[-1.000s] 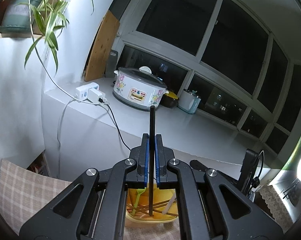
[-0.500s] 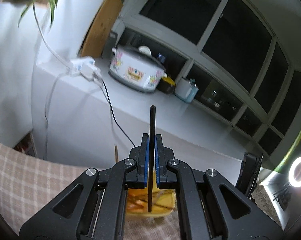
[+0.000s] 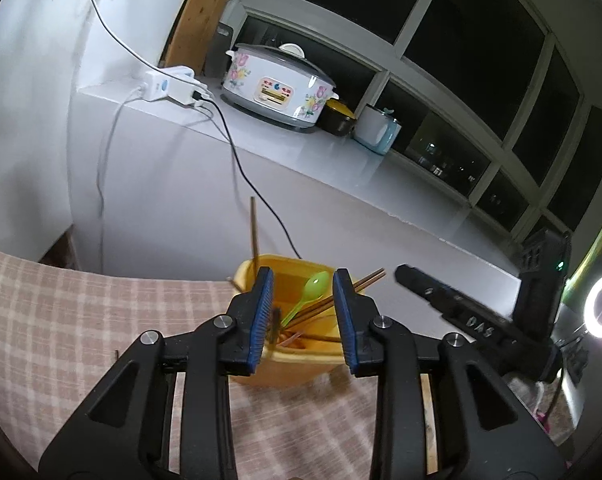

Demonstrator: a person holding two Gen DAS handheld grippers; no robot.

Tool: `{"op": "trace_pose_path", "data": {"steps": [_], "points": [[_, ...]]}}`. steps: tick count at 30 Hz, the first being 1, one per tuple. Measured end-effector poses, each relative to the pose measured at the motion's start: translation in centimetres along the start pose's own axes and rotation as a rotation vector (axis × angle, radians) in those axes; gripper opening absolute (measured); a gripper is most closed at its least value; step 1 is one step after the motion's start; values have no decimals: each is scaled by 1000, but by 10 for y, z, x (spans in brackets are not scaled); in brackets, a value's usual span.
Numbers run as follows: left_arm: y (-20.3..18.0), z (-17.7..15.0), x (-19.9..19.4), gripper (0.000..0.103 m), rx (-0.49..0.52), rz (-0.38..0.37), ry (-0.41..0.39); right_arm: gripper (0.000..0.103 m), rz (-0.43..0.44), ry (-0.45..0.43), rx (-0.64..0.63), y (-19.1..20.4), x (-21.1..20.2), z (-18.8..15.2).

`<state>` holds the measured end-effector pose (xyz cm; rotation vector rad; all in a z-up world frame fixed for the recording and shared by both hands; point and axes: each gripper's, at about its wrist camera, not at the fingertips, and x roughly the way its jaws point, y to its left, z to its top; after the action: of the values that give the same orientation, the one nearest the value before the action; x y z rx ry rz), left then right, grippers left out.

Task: Organize utensils
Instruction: 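Pull both open tools back up from the yellow bin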

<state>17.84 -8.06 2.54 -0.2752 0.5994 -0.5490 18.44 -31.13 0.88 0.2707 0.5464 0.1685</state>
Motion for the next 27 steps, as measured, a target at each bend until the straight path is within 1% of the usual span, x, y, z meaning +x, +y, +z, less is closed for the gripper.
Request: {"op": "trace_pose_path", "data": {"steps": [3, 8, 11, 13, 15, 17, 19, 21, 27], "points": [[1, -4, -6, 30, 12, 15, 0, 42, 1, -11, 1, 2, -7, -2], [-1, -15, -19, 30, 48, 55, -11, 46, 10, -14, -10, 9, -17, -8], [-3, -20, -28, 30, 70, 78, -24, 52, 13, -13, -22, 15, -22, -12], [-3, -23, -33, 30, 82, 89, -33, 59, 16, -19, -32, 19, -27, -14], [-3, -26, -38, 30, 89, 95, -38, 62, 21, -25, -41, 24, -33, -17], [-2, -29, -44, 30, 97, 104, -43, 68, 24, -29, -52, 29, -38, -20], [-1, -31, -47, 30, 105, 114, -45, 78, 26, -33, -61, 34, -42, -24], [1, -34, -49, 30, 114, 130, -44, 83, 29, -30, -72, 39, -46, -28], [17, -50, -55, 31, 141, 182, -15, 89, 58, -6, -107, 55, -52, -46]]}}
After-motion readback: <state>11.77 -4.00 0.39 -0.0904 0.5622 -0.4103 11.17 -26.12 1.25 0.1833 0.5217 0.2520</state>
